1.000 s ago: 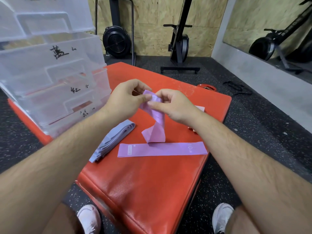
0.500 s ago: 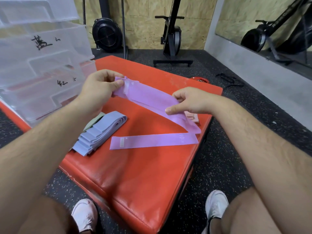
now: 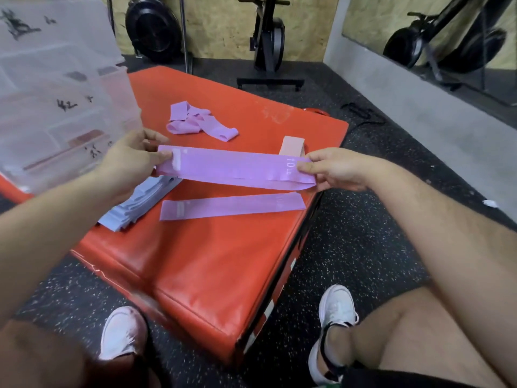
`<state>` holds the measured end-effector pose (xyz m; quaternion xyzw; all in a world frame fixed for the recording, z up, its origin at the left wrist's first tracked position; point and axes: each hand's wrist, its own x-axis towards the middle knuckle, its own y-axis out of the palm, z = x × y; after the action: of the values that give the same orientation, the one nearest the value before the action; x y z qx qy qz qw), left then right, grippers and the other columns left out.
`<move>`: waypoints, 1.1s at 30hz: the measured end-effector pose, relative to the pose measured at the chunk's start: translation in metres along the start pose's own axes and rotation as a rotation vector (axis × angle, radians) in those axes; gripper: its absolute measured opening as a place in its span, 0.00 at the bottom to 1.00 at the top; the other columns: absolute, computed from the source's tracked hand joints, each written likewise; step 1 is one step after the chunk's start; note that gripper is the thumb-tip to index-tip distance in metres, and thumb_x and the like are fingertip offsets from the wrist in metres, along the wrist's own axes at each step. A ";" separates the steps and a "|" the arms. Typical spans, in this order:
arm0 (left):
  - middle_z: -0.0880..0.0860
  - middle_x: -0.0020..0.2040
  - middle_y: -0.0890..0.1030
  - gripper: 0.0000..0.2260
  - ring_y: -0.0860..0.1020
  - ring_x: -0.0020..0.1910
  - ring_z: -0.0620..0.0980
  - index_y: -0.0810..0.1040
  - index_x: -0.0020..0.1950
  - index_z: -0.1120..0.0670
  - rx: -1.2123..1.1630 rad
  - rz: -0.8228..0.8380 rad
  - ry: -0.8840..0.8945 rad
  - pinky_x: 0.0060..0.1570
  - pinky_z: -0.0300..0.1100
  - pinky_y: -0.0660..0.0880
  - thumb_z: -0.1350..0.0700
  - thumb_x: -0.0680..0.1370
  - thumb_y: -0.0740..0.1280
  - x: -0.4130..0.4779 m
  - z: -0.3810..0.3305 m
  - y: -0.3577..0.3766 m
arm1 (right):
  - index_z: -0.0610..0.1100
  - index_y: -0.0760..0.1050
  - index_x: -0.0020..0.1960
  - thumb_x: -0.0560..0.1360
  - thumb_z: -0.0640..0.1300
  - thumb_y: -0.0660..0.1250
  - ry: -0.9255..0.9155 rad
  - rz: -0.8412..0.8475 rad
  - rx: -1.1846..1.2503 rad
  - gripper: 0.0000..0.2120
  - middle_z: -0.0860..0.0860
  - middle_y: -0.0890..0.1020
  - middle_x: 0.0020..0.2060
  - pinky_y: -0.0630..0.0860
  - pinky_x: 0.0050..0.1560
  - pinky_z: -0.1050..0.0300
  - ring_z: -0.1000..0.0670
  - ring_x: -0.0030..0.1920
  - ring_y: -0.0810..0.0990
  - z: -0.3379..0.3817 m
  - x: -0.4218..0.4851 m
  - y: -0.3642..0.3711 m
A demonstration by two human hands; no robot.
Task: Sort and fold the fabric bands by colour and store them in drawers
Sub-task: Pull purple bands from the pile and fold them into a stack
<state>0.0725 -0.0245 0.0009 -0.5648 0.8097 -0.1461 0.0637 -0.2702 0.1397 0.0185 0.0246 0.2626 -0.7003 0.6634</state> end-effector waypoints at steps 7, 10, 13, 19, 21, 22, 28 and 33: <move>0.53 0.38 0.78 0.18 0.75 0.39 0.53 0.78 0.39 0.40 0.040 -0.033 0.032 0.41 0.48 0.72 0.65 0.77 0.68 -0.015 0.025 -0.004 | 0.40 0.74 0.53 0.79 0.33 0.66 0.050 -0.069 0.088 0.05 0.42 0.82 0.49 0.84 0.46 0.55 0.49 0.44 0.84 -0.015 0.001 0.013; 0.48 0.31 0.75 0.13 0.72 0.34 0.53 0.77 0.41 0.44 0.164 -0.071 0.064 0.37 0.47 0.70 0.62 0.76 0.70 -0.016 0.034 -0.004 | 0.40 0.75 0.53 0.77 0.30 0.68 0.047 -0.176 0.035 0.08 0.41 0.81 0.52 0.84 0.52 0.52 0.48 0.48 0.84 -0.017 0.001 0.018; 0.55 0.34 0.76 0.06 0.71 0.31 0.52 0.76 0.43 0.52 0.315 -0.068 0.090 0.34 0.42 0.67 0.57 0.76 0.72 -0.021 0.040 0.000 | 0.41 0.77 0.52 0.78 0.31 0.67 0.031 -0.285 -0.037 0.07 0.40 0.82 0.54 0.84 0.51 0.52 0.48 0.47 0.84 -0.020 0.005 0.023; 0.53 0.40 0.80 0.03 0.78 0.41 0.53 0.80 0.45 0.52 0.614 -0.034 0.123 0.38 0.41 0.67 0.59 0.76 0.71 -0.028 0.043 0.012 | 0.49 0.85 0.46 0.77 0.36 0.66 -0.040 -0.387 -0.484 0.11 0.52 0.84 0.50 0.76 0.49 0.61 0.52 0.46 0.81 -0.030 0.013 0.032; 0.50 0.43 0.80 0.05 0.77 0.45 0.50 0.80 0.46 0.51 0.685 -0.015 0.108 0.43 0.38 0.66 0.61 0.76 0.68 -0.030 0.047 0.016 | 0.48 0.85 0.50 0.78 0.37 0.65 -0.045 -0.372 -0.568 0.11 0.53 0.83 0.44 0.72 0.35 0.66 0.54 0.35 0.77 -0.032 0.014 0.037; 0.49 0.44 0.79 0.05 0.76 0.45 0.48 0.80 0.47 0.52 0.704 -0.009 0.106 0.44 0.37 0.65 0.61 0.76 0.67 -0.031 0.049 0.017 | 0.47 0.85 0.51 0.79 0.38 0.64 -0.046 -0.367 -0.599 0.11 0.54 0.82 0.41 0.69 0.30 0.65 0.55 0.31 0.74 -0.033 0.014 0.039; 0.55 0.46 0.83 0.08 0.78 0.45 0.52 0.82 0.51 0.59 0.751 0.024 0.201 0.43 0.39 0.67 0.65 0.76 0.65 -0.037 0.058 0.018 | 0.48 0.83 0.50 0.72 0.36 0.70 -0.022 -0.321 -0.610 0.11 0.51 0.83 0.42 0.73 0.36 0.59 0.53 0.36 0.77 -0.033 0.012 0.037; 0.56 0.46 0.80 0.08 0.77 0.43 0.54 0.81 0.48 0.56 0.784 0.041 0.227 0.42 0.41 0.67 0.66 0.74 0.64 -0.033 0.069 0.016 | 0.49 0.83 0.49 0.71 0.36 0.72 -0.030 -0.314 -0.605 0.10 0.49 0.83 0.39 0.72 0.34 0.58 0.51 0.34 0.76 -0.036 0.012 0.036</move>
<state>0.0884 -0.0002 -0.0711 -0.4616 0.7056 -0.5039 0.1876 -0.2486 0.1439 -0.0294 -0.2247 0.4492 -0.6845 0.5284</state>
